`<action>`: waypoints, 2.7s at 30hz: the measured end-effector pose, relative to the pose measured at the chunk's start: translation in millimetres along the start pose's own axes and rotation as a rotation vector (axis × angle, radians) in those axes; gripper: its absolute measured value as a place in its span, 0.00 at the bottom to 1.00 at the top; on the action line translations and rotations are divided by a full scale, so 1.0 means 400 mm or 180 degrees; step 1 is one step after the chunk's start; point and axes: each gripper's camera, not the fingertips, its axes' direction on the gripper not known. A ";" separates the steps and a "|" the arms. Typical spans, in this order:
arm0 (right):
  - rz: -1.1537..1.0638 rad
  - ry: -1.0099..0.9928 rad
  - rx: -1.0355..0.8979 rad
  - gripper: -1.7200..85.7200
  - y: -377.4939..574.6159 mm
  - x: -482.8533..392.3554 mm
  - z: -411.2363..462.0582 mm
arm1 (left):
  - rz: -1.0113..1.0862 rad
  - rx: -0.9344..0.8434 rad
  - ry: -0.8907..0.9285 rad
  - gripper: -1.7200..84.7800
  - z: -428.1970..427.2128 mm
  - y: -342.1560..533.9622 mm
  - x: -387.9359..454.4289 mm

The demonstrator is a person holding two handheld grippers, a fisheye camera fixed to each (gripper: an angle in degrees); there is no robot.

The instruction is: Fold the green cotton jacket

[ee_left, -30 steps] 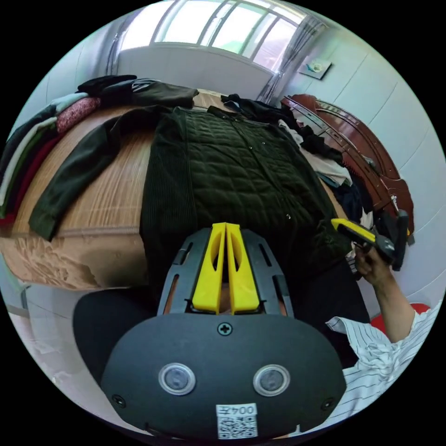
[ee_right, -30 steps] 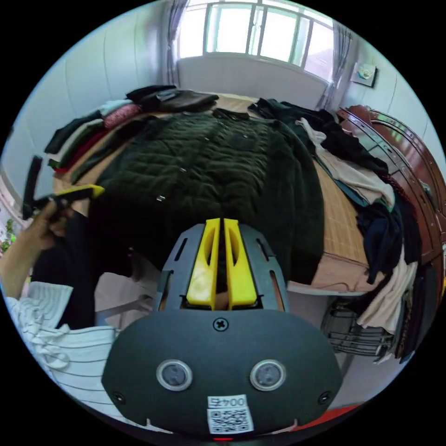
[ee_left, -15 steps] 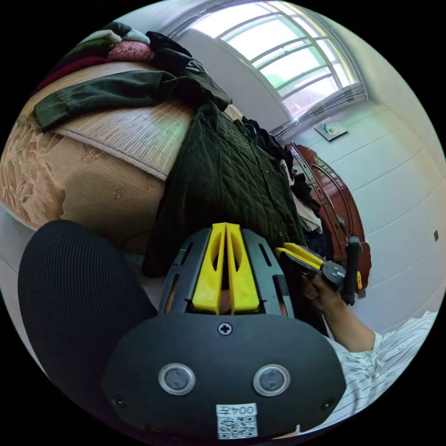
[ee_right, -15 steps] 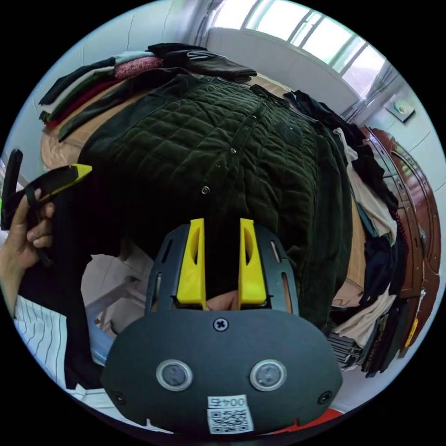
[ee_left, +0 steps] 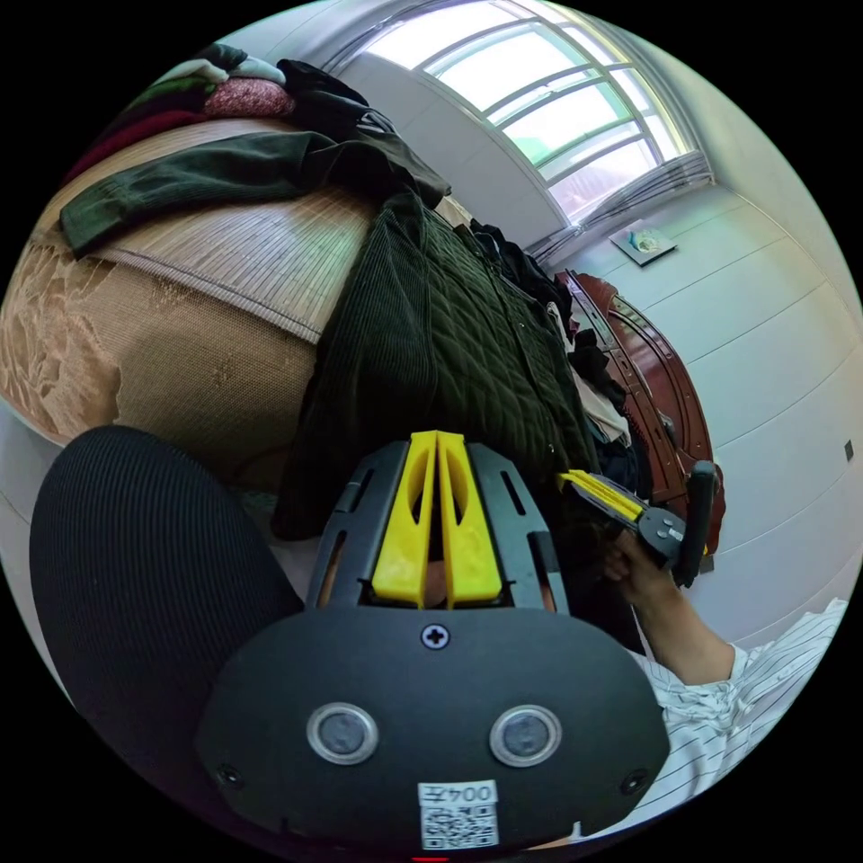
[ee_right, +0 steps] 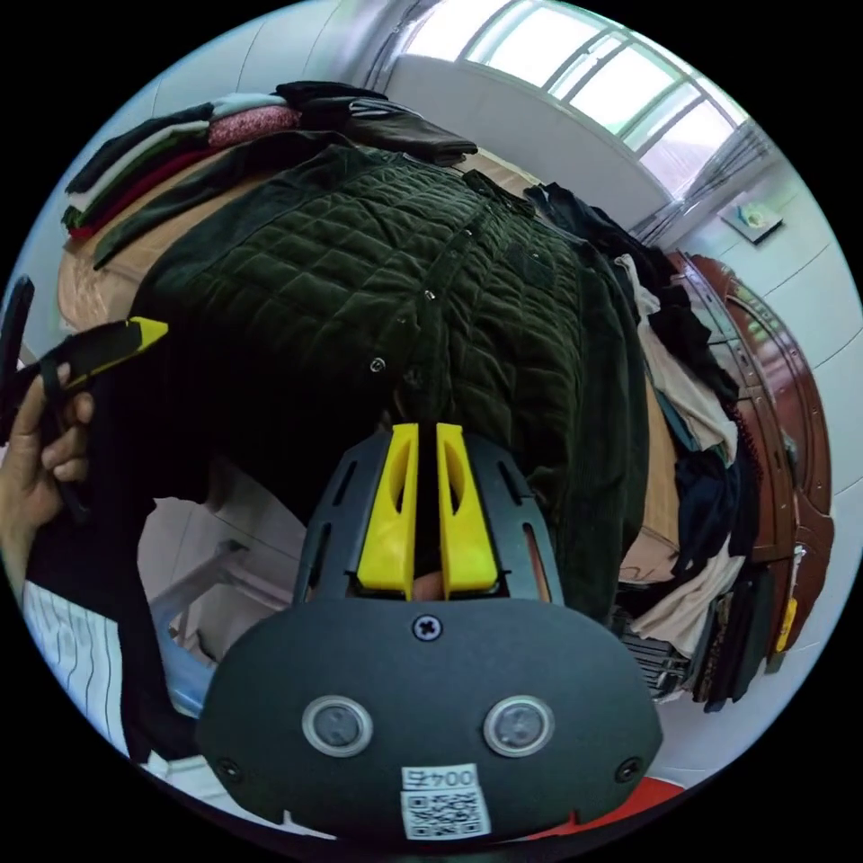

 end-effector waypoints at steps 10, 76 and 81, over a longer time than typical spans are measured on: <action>0.0500 -0.3169 0.0136 0.06 0.005 0.556 0.014 | -0.0026 -0.0017 -0.0076 0.02 -0.036 -0.012 0.031; 0.2764 -0.3995 0.0410 0.14 0.530 1.128 -0.159 | 0.0027 -0.0732 -0.0601 0.14 0.005 -0.043 0.359; 0.2620 -0.3889 0.0293 0.08 0.505 1.091 -0.185 | -0.0193 -0.0957 -0.0349 0.07 -0.046 -0.061 0.359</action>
